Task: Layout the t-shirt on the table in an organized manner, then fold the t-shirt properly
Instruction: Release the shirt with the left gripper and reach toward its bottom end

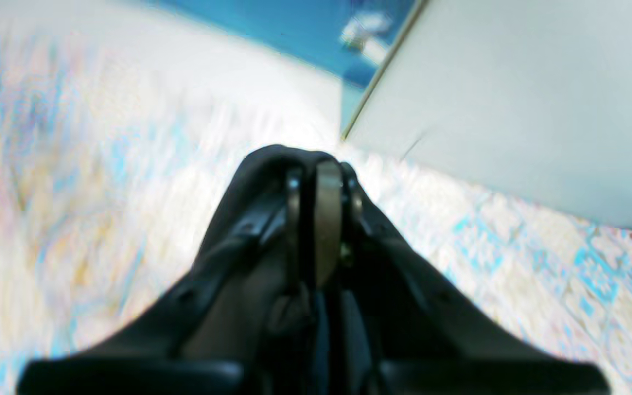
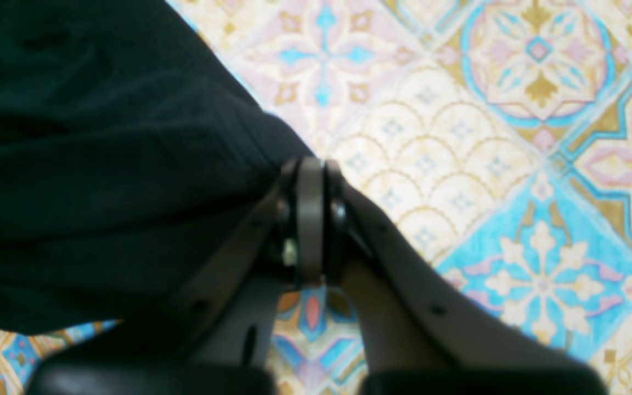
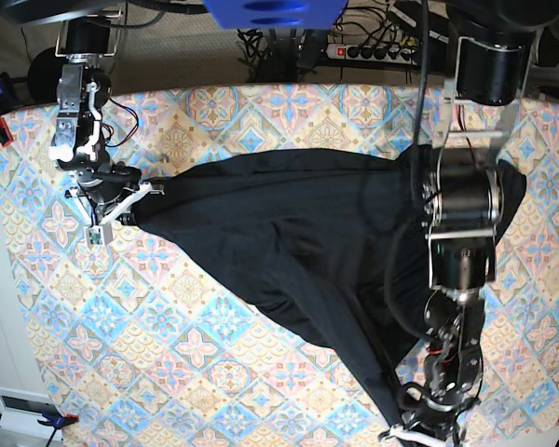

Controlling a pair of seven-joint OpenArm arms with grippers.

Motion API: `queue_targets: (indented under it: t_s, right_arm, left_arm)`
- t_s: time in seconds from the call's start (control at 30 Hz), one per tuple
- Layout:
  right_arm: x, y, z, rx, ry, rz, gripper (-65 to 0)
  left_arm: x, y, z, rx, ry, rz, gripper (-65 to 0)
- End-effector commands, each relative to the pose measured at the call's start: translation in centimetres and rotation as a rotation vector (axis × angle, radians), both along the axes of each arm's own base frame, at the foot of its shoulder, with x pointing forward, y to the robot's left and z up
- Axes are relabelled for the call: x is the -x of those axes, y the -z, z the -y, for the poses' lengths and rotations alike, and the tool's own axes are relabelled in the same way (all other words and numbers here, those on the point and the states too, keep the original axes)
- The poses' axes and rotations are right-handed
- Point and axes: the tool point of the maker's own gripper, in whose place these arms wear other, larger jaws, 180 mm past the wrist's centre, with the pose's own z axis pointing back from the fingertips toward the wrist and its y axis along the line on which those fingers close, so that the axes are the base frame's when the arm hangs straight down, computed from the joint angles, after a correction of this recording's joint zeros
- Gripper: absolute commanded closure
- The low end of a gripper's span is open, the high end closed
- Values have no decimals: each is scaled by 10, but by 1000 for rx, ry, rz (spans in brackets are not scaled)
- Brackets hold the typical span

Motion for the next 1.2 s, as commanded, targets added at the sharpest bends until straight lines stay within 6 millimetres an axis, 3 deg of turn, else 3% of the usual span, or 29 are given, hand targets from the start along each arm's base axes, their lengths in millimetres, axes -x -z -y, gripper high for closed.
queue_targets:
  t_s: [0.0,0.17,0.37,0.43,0.6,0.77,0.83,0.9,0.97,1.17]
  right_arm:
    - [-9,-14,4,10,-2,51,0]
    - [-9,-14,4,10,-2,51,0]
    - [-9,-14,3,10,-4,52,0]
    - [-9,-14,3,10,-4,52,0]
    - [-8,-13,2,8,-4,49,0]
    - [-7,-13,2,8,-5,47,0]
    - [-6,-12,2,8,-5,44,0]
    - [-6,-12,1,7,-6,45,0]
    - [-6,-12,-4,5,-21,45,0]
    - [-5,-8,-20,-18,-44,38,0]
  left_arm:
    - [-14,-52,6,-23,-1,130,-12]
    - [-29,-97,8,-88,-28,268,-15]
    - [-29,-109,1,-103,-47,307,-23]
    - [-28,-103,-7,-135,-59,293,-66]
    - [-18,-58,-35,-328,-190,156,-209]
    - [-1,4,-33,-462,-147,18,-205]
    - [10,18,-34,-466,-139,-7,-207]
    - [31,38,-53,-486,-151,-58,-208]
    - [50,49,-58,-494,-146,-79,-208]
    - [118,107,-79,-522,-119,-172,-208]
